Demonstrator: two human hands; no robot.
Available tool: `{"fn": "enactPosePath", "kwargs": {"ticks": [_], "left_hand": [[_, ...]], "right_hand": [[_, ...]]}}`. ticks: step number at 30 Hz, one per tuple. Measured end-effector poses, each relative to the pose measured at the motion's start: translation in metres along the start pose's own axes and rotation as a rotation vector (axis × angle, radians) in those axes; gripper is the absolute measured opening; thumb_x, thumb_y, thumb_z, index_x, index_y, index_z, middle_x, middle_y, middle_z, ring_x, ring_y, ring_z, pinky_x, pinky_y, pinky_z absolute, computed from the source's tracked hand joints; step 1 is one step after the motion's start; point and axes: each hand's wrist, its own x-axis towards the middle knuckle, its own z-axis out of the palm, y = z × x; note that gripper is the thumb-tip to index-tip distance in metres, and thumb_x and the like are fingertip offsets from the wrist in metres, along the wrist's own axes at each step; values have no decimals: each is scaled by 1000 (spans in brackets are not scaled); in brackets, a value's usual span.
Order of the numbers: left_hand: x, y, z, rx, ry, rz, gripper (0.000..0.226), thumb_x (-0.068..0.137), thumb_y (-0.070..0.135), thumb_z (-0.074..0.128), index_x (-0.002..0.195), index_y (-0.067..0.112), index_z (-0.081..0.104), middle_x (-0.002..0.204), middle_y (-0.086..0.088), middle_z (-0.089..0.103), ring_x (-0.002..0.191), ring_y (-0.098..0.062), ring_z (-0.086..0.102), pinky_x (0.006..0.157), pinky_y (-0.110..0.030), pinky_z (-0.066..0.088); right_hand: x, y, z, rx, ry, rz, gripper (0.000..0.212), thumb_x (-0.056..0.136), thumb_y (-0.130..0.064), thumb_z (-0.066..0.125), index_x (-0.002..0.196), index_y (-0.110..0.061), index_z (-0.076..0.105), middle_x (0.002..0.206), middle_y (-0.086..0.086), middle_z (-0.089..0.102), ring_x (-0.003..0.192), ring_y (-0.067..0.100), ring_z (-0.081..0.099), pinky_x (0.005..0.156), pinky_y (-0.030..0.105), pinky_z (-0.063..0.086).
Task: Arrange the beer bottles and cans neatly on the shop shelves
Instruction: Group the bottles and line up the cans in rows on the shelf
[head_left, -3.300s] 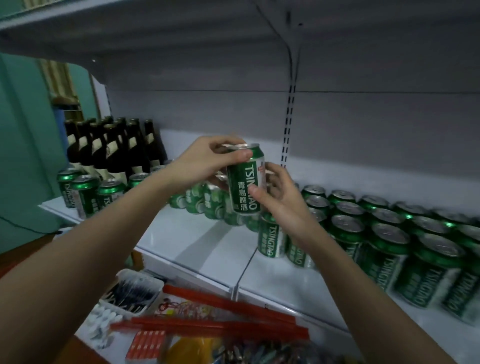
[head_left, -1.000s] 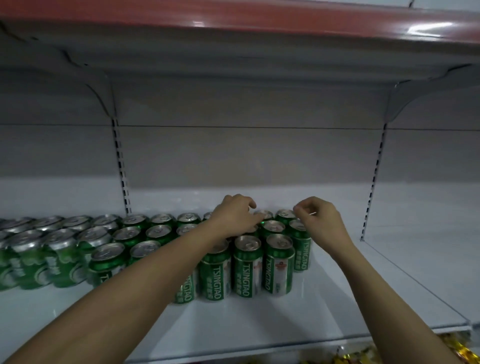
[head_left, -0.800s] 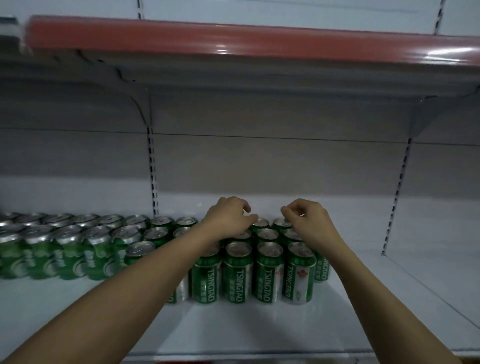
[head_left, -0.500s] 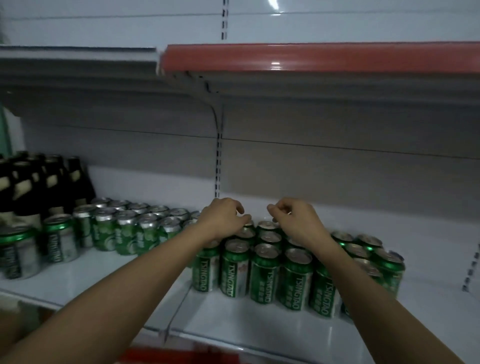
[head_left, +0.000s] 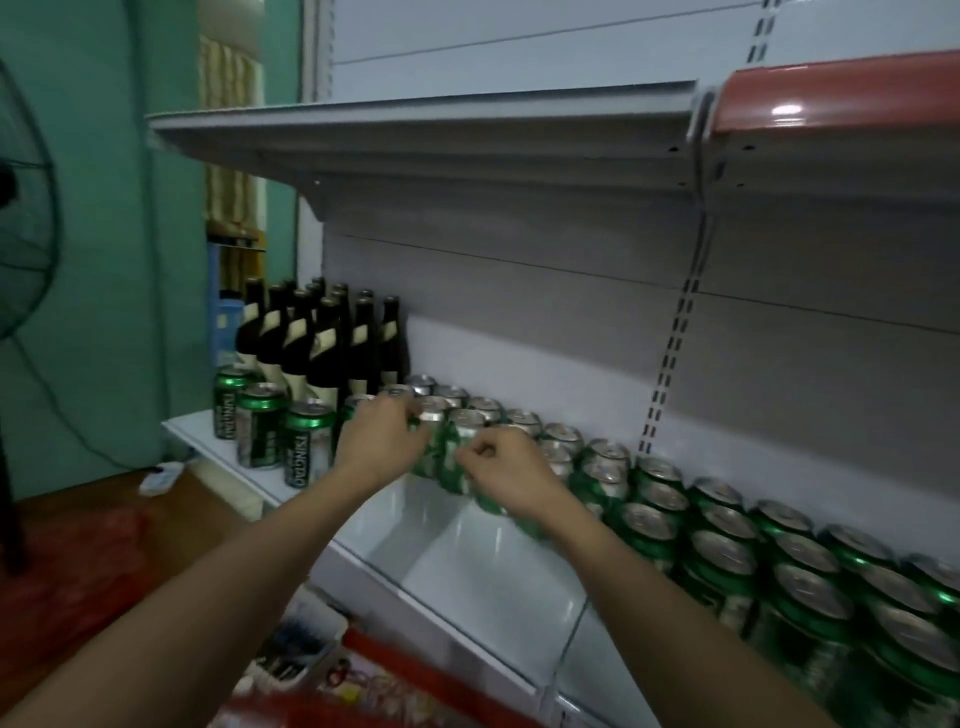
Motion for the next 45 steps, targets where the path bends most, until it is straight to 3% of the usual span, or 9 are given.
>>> {"fn": "enactPosePath", "kwargs": {"ticks": [4, 7, 10, 14, 20, 26, 30, 39, 45], "left_hand": [[5, -65, -16, -24, 225, -171, 43, 89, 24, 64, 129, 14, 55, 131, -14, 48, 123, -36, 41, 93, -45, 43], [8, -105, -16, -164, 264, -242, 50, 90, 26, 66, 133, 11, 47, 135, -16, 43, 126, -35, 41, 101, -46, 40], [8, -136, -7, -337, 216, -298, 60, 87, 40, 69, 135, 13, 45, 134, -12, 45, 123, -29, 46, 101, -45, 44], [8, -163, 9, -451, 136, -346, 79, 78, 66, 64, 138, 20, 43, 126, 0, 59, 115, -19, 58, 93, -46, 52], [20, -185, 21, -507, 133, -312, 81, 69, 77, 65, 130, 24, 55, 118, 2, 64, 109, -16, 61, 92, -45, 53], [-1, -127, -17, -634, 82, -284, 59, 86, 41, 71, 133, 14, 47, 123, 4, 58, 113, -12, 55, 99, -34, 46], [-7, -80, -43, -755, 46, -233, 41, 91, 34, 67, 123, 15, 49, 123, -4, 63, 106, -16, 62, 96, -46, 52], [-23, 78, -49, -894, -89, -64, 27, 92, 31, 67, 109, 13, 57, 90, 1, 65, 66, -6, 67, 54, -25, 54], [-50, 191, -18, -912, -331, 117, 52, 91, 32, 67, 136, 22, 42, 104, -9, 69, 75, -23, 71, 60, -37, 60]], "right_hand": [[38, -20, 65, 127, -164, 38, 20, 93, -22, 60, 75, -15, 64, 86, 17, 72, 73, 27, 67, 68, 40, 55], [60, -35, 110, 191, -208, 33, 19, 96, -20, 58, 101, -3, 65, 92, 17, 65, 84, 33, 64, 77, 46, 55], [70, -48, 146, 244, -261, 14, 30, 99, -16, 54, 124, 1, 55, 99, 23, 61, 83, 25, 55, 66, 34, 45], [76, -51, 182, 261, -280, 3, 36, 98, -16, 52, 134, -13, 49, 125, 10, 62, 104, 24, 60, 83, 36, 49], [70, -49, 187, 333, -251, 9, 35, 99, -10, 50, 132, -19, 52, 118, 1, 64, 98, 18, 61, 77, 26, 49], [50, -54, 147, 379, -192, -80, 31, 102, -20, 51, 133, -24, 55, 113, -7, 61, 106, 17, 61, 87, 28, 49], [35, -57, 95, 429, -109, -152, 37, 98, -13, 58, 134, -20, 54, 108, -11, 59, 108, 17, 62, 94, 36, 54], [-25, -26, -47, 397, 156, -189, 41, 93, -27, 67, 127, -25, 45, 108, -11, 56, 94, 2, 59, 82, 28, 55], [-93, 29, -148, 330, 367, -81, 54, 87, -37, 72, 133, -26, 47, 115, -9, 58, 104, 14, 62, 89, 36, 55]]}}
